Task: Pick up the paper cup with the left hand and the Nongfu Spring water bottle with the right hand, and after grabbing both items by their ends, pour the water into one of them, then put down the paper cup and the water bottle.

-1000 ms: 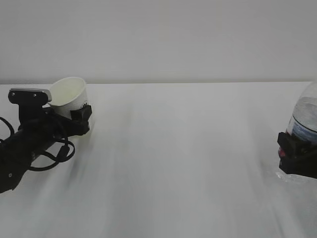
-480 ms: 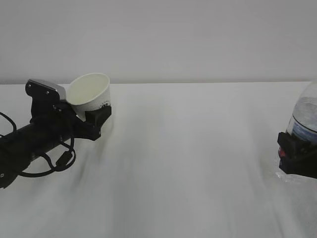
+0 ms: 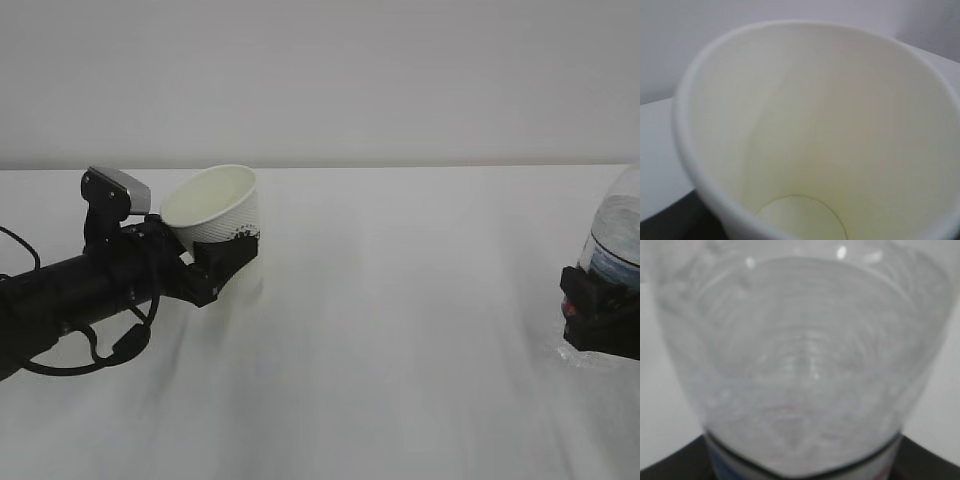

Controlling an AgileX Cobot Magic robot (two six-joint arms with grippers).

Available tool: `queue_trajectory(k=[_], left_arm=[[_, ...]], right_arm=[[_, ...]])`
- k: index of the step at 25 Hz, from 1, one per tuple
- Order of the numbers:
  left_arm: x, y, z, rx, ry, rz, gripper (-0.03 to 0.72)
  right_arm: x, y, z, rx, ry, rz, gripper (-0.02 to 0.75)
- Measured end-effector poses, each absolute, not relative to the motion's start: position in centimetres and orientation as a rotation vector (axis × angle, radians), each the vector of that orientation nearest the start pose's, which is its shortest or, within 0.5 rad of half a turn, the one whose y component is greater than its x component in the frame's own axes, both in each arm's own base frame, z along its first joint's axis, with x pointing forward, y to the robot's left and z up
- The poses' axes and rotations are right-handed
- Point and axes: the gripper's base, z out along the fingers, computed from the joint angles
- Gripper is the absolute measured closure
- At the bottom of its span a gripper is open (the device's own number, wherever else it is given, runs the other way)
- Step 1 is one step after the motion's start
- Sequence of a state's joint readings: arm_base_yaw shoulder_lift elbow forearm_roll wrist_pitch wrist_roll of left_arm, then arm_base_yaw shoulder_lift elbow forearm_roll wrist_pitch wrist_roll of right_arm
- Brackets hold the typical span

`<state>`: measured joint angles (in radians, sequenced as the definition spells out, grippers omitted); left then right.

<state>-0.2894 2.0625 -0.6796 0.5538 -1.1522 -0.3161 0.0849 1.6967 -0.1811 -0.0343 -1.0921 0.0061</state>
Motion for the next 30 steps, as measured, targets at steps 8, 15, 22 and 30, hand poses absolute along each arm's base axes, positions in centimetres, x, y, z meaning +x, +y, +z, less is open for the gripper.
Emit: queue_trajectory(k=[8,15,22,30], left_arm=[[30.0,-14.4,10.0,0.654,1.723,-0.796,0.155],[29.4,-15.3,10.0,0.728,1.721,-0.880,0.155],[28.3,-18.8,10.6,0.876,1.654,-0.981,0.155],[26.5,-21.6,10.4,0.987,1.655,-1.021,0.169]], right_arm=[[21.6,2.1,12.3,-0.111,1.905,0.080,0.334],[21.6,2.1,12.3,-0.102,1.905,0.086,0.334],[21.6,2.1,12.3,-0.095,1.906,0.091,0.334],[21.6,2.1,12.3,-0.095,1.906,0.094,0.334]])
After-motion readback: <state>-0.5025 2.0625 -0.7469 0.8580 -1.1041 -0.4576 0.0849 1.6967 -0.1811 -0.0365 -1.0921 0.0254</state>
